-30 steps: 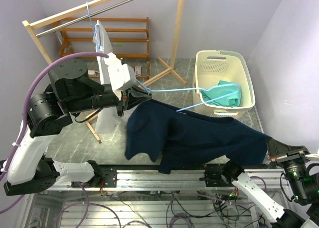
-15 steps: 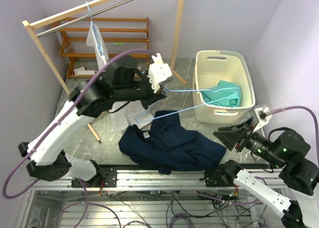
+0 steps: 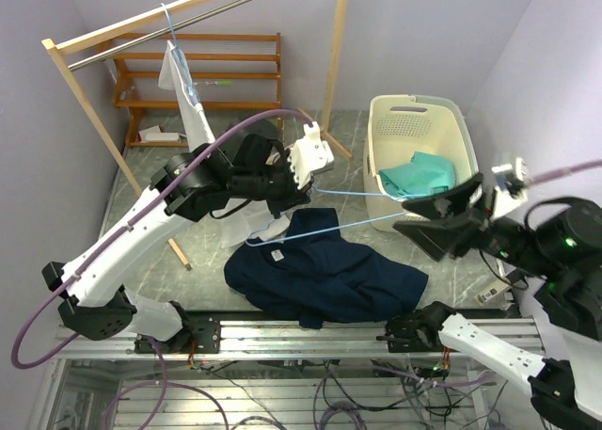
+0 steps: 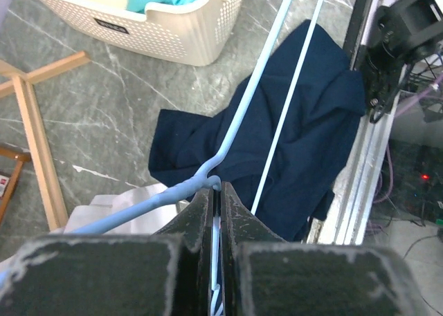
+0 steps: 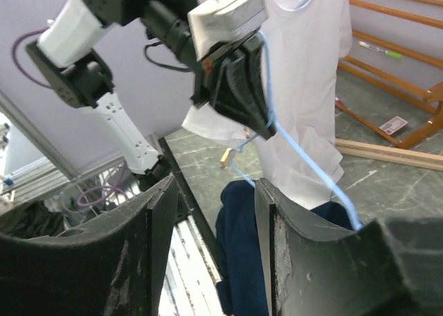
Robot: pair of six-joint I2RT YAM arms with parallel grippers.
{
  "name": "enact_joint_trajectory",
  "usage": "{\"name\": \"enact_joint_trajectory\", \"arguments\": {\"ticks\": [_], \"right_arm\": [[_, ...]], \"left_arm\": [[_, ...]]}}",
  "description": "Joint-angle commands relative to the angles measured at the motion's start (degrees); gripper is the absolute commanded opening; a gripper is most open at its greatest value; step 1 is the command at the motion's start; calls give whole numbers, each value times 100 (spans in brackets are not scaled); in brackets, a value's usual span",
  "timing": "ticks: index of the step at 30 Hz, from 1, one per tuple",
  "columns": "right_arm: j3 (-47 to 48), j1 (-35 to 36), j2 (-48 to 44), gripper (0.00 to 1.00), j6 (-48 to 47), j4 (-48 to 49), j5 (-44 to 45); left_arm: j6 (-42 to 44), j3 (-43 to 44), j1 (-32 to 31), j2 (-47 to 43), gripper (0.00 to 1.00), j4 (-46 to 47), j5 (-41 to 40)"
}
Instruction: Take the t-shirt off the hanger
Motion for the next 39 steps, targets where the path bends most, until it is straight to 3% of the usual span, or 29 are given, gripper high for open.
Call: {"name": "enact_joint_trajectory", "arguments": {"ticks": [1, 10, 18, 23, 34, 35, 37, 39], "right_arm": [[248, -24, 795, 50, -532, -132, 106], [479, -22, 1743, 56, -865, -490, -286], [331, -24, 1792, 54, -897, -753, -154], [120, -24, 1795, 42, -960, -919, -650], [-158, -24, 1588, 2, -877, -1050, -511], [-135, -24, 1544, 0, -830, -1069, -356], [-66, -23, 1485, 0, -755, -1178, -32], [23, -24, 1431, 0, -708, -1339, 201]], "left_arm": [[32, -256, 3, -353, 7, -36, 352], [-6, -535, 7, -757, 7, 16, 344], [-38, -658, 3, -1040, 7, 61, 310], [-69, -617, 5, -1067, 7, 78, 248], [-287, -594, 4, -1138, 7, 491, 162], [-349, -627, 10, -1163, 11, 572, 80], [-452, -722, 4, -1253, 30, 731, -42], [-553, -854, 8, -1444, 65, 896, -136]]}}
